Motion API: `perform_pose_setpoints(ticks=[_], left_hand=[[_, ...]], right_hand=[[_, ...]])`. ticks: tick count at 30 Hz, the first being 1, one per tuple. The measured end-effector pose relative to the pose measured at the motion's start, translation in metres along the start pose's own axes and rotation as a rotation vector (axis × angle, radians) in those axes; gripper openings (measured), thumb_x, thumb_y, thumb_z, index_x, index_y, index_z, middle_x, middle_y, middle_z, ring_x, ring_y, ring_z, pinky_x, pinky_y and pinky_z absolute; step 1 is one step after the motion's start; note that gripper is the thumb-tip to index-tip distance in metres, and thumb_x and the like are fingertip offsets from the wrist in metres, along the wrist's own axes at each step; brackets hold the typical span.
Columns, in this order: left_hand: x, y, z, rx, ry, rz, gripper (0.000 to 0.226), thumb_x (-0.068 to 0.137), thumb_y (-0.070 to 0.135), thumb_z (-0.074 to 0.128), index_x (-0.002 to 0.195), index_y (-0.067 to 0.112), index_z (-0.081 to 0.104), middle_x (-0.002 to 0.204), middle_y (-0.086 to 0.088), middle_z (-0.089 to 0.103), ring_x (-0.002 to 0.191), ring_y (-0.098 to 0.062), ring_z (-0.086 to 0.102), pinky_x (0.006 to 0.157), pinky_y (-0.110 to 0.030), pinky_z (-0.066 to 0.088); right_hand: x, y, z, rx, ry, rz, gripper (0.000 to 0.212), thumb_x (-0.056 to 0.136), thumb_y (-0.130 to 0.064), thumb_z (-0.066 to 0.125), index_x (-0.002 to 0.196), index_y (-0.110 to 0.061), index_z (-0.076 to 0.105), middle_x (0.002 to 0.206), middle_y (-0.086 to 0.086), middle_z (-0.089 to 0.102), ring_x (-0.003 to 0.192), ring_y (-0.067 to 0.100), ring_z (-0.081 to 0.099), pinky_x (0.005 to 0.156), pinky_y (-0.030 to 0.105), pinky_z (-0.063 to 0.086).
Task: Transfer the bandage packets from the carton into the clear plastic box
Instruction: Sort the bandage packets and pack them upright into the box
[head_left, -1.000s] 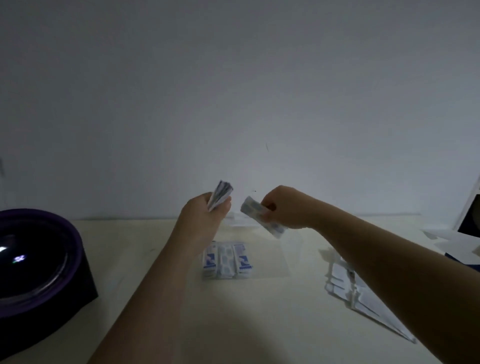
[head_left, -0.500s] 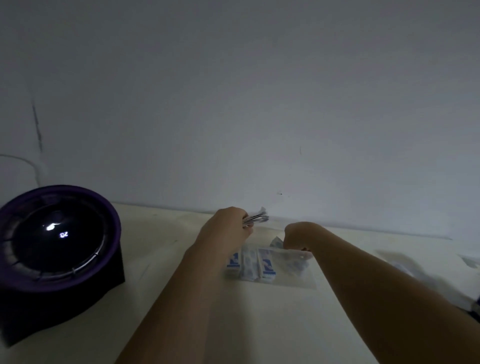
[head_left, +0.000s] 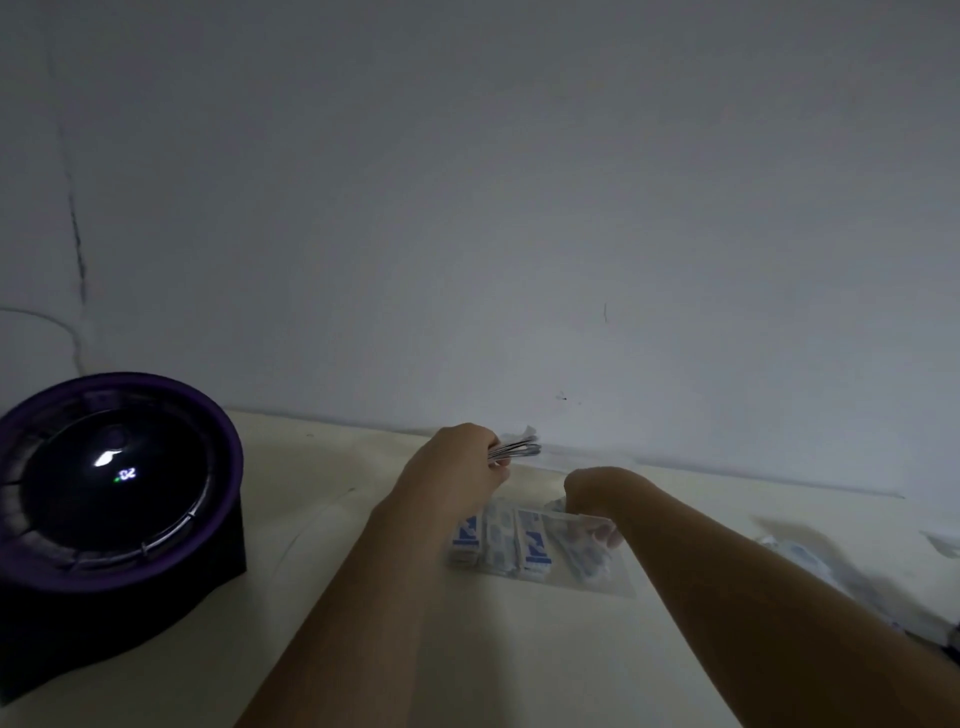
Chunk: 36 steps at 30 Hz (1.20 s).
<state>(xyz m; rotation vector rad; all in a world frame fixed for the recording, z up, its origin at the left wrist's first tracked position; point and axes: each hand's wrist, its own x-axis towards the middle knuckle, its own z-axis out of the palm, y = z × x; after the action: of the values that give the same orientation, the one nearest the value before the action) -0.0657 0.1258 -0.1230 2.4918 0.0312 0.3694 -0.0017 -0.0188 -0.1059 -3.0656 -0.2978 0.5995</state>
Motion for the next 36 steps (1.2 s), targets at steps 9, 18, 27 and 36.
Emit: perform_pose_setpoints(ticks=[9, 18, 27, 36], left_hand=[[-0.001, 0.002, -0.002, -0.008, 0.000, 0.001, 0.018, 0.090, 0.023, 0.055, 0.100, 0.013, 0.066, 0.094, -0.006, 0.068, 0.087, -0.022, 0.062, 0.071, -0.027, 0.043], [-0.002, 0.003, -0.004, -0.023, -0.019, -0.004, 0.019, 0.091, 0.022, 0.054, 0.101, 0.013, 0.067, 0.094, -0.007, 0.069, 0.087, -0.022, 0.063, 0.072, -0.027, 0.044], [-0.003, 0.003, -0.005, -0.025, -0.013, -0.006, 0.018, 0.091, 0.023, 0.054, 0.101, 0.014, 0.067, 0.092, -0.007, 0.068, 0.087, -0.022, 0.063, 0.072, -0.028, 0.045], [-0.003, 0.003, -0.007, -0.009, -0.018, 0.000, 0.016, 0.092, 0.023, 0.051, 0.079, 0.017, 0.057, 0.077, -0.004, 0.059, 0.073, -0.020, 0.055, 0.055, -0.024, 0.034]], right_hand=[[-0.006, -0.003, -0.006, 0.002, 0.021, 0.001, 0.039, 0.096, -0.021, 0.049, 0.127, 0.002, 0.050, 0.107, 0.013, 0.060, 0.118, 0.028, 0.054, 0.093, 0.033, 0.043], [0.022, 0.000, 0.005, 0.021, 0.057, 0.051, 0.040, 0.094, -0.029, 0.050, 0.125, -0.005, 0.053, 0.129, 0.011, 0.056, 0.105, 0.022, 0.054, 0.094, 0.027, 0.039], [0.030, 0.000, -0.005, 0.208, -0.276, 0.185, 0.040, 0.084, -0.017, 0.065, 0.115, 0.006, 0.056, 0.105, 0.018, 0.065, 0.090, 0.029, 0.065, 0.056, 0.033, 0.056], [0.025, 0.002, -0.007, 0.329, -0.349, 0.141, 0.036, 0.096, -0.006, 0.039, 0.126, 0.013, 0.047, 0.124, 0.029, 0.057, 0.110, 0.039, 0.061, 0.088, 0.044, 0.053]])
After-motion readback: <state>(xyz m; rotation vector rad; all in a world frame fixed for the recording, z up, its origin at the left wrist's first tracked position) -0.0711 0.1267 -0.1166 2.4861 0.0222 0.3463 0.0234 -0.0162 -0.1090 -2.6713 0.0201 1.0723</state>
